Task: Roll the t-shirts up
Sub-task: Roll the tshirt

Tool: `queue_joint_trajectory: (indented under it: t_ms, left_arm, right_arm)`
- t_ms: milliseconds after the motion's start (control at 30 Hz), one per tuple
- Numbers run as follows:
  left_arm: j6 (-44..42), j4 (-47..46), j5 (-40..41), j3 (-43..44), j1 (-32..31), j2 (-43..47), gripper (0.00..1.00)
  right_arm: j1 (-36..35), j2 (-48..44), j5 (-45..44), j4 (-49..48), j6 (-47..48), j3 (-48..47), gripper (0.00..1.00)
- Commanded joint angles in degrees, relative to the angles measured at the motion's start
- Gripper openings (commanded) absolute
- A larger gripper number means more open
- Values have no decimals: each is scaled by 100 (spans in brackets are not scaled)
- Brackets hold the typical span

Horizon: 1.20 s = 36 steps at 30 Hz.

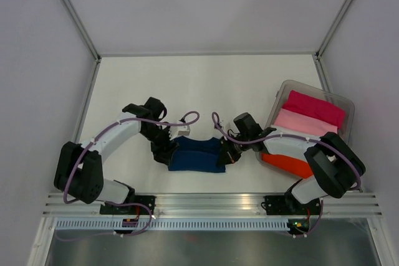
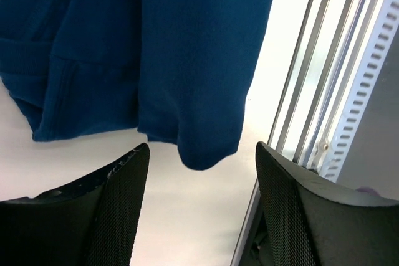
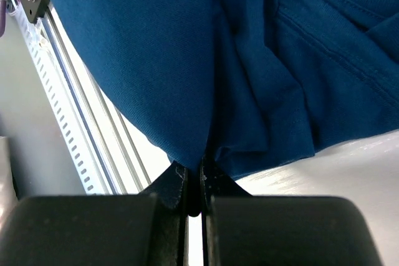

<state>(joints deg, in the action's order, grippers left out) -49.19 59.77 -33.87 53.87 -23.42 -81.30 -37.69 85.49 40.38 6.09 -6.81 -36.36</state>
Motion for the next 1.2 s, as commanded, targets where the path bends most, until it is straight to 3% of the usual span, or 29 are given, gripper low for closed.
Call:
queue_joint_trajectory:
  t_ms: [0,133,167,267,367,400,533,700,800,967,1133,1167]
  left_arm:
    - [629,-448,-620,-33,13,193,74]
    - [867,-746,-727,-332,13,228,70]
    - [911,-826,-657,-368,4,228,46]
    - [877,-714,-402,-255,4,-8,3]
    - [262,-160,-445,-131,13,0,2]
    - [78,416,-532,-96,4,35,2]
    - [-811,1502,-841,-25,13,132,2]
    - [-506,1197,-771,-78,109,-158,2]
    - [450,327,-167,45,171,-570,6]
    - [788,-70,407,308,198,-1396,20]
    - [1060,-229,706,317,215,-1451,45]
    - [1078,-246,723,352,215,-1407,46]
  right_arm:
    - [87,11,207,-81,-5,-231,0]
    - [131,11,234,-108,-49,-205,0]
    - [131,20,216,-38,-40,-214,0]
    - [122,-6,41,426,196,-406,0]
    - [-88,-252,5,927,347,-521,0]
    - [-150,-322,109,990,321,-513,0]
    - [-335,-726,707,492,-634,-57,0]
    - [-362,-947,788,68,-1068,445,0]
    - [-160,-447,638,85,-1217,236,0]
    - [-54,345,287,823,-788,-336,0]
    - [60,520,128,982,-796,-442,0]
    - [69,573,137,1000,-796,-494,0]
